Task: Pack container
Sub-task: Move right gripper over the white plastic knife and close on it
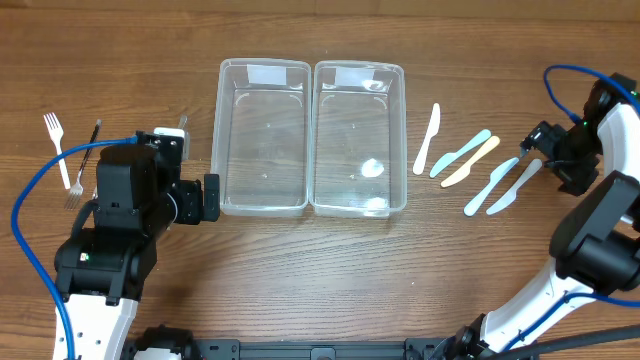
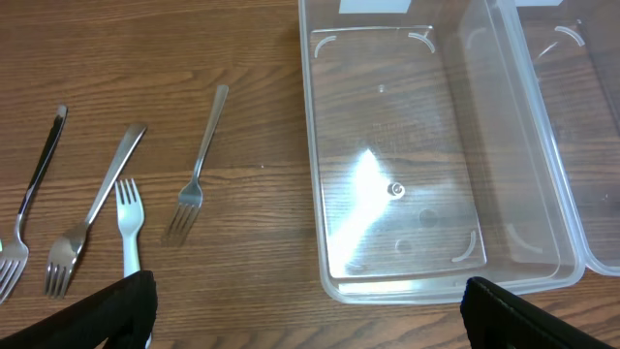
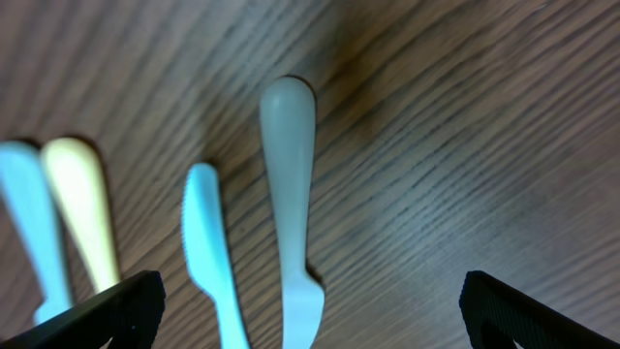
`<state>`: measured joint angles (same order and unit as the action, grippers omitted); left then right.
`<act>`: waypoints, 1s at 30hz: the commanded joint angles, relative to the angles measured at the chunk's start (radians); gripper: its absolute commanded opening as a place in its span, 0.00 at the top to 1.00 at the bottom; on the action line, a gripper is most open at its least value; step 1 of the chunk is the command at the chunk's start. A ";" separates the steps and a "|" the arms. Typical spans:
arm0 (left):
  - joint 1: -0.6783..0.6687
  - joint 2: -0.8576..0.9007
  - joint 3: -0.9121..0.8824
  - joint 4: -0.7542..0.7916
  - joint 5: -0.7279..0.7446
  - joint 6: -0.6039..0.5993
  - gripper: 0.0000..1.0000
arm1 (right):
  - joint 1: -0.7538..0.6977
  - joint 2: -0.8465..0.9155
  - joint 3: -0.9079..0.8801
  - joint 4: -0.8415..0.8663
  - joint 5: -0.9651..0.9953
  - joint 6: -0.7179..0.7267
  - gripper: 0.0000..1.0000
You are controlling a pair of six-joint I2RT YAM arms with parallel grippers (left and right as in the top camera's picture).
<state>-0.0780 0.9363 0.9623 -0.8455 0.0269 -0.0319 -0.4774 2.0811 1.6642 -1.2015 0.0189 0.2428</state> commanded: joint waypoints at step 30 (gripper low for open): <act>0.001 -0.001 0.033 -0.006 0.011 -0.021 0.00 | 0.000 0.133 0.012 0.071 0.085 0.045 0.01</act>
<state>-0.0780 0.9363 0.9623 -0.8497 0.0269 -0.0319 -0.4774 2.1838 1.6642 -1.1397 0.1081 0.2806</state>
